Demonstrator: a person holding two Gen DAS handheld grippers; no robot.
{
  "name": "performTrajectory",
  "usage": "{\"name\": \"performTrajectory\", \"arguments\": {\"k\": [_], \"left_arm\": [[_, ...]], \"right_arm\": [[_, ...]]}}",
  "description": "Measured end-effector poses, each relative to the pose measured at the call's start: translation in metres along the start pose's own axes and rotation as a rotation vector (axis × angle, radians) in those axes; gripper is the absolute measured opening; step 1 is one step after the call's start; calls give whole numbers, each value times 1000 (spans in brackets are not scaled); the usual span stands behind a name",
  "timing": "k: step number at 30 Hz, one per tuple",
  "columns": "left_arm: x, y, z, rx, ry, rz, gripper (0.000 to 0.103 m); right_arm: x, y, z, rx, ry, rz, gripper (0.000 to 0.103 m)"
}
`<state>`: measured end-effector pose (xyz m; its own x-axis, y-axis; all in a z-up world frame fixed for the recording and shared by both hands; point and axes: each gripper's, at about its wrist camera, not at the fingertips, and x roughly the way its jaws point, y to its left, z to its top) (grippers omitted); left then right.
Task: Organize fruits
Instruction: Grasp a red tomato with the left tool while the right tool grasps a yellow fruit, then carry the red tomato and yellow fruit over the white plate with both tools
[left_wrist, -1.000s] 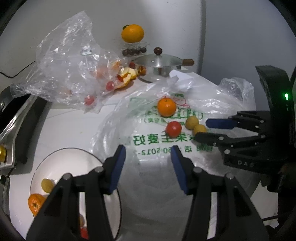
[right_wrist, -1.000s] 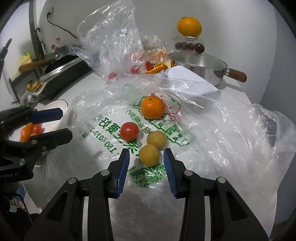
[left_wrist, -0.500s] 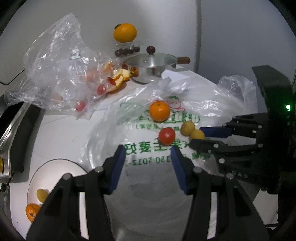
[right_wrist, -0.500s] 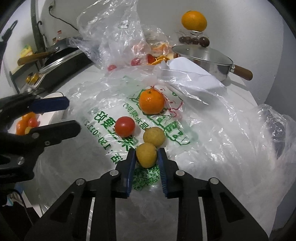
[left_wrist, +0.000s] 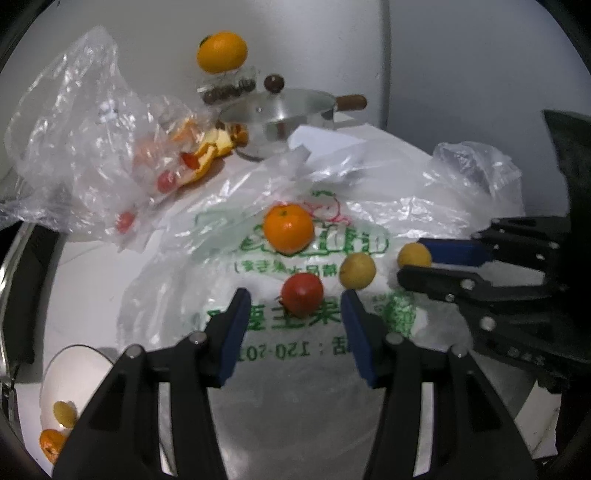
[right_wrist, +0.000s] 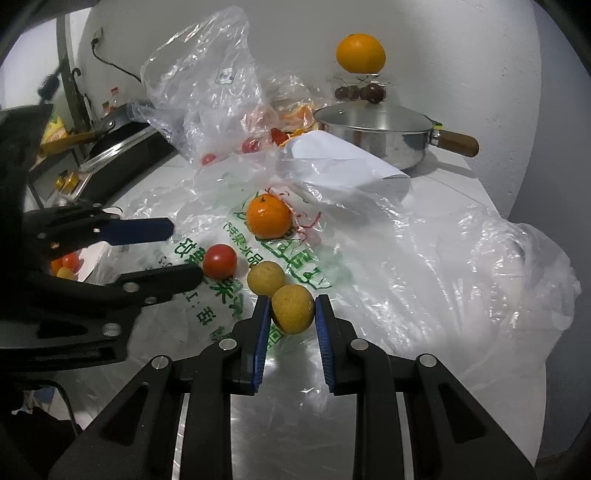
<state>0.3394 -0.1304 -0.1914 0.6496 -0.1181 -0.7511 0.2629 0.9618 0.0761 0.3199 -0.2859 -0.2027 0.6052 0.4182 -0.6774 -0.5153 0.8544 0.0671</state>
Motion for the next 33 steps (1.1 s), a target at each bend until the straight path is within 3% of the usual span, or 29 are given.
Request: {"name": "performTrajectory", "arguments": {"k": [10, 17, 33], "left_arm": [[25, 0, 7, -3, 27, 0, 51], [28, -4, 5, 26, 31, -19, 30], [-19, 1, -4, 18, -50, -62, 29]], "right_arm": [[0, -4, 0, 7, -3, 40, 26], [0, -4, 1, 9, -6, 39, 26], [-19, 19, 0, -20, -16, 5, 26]]}}
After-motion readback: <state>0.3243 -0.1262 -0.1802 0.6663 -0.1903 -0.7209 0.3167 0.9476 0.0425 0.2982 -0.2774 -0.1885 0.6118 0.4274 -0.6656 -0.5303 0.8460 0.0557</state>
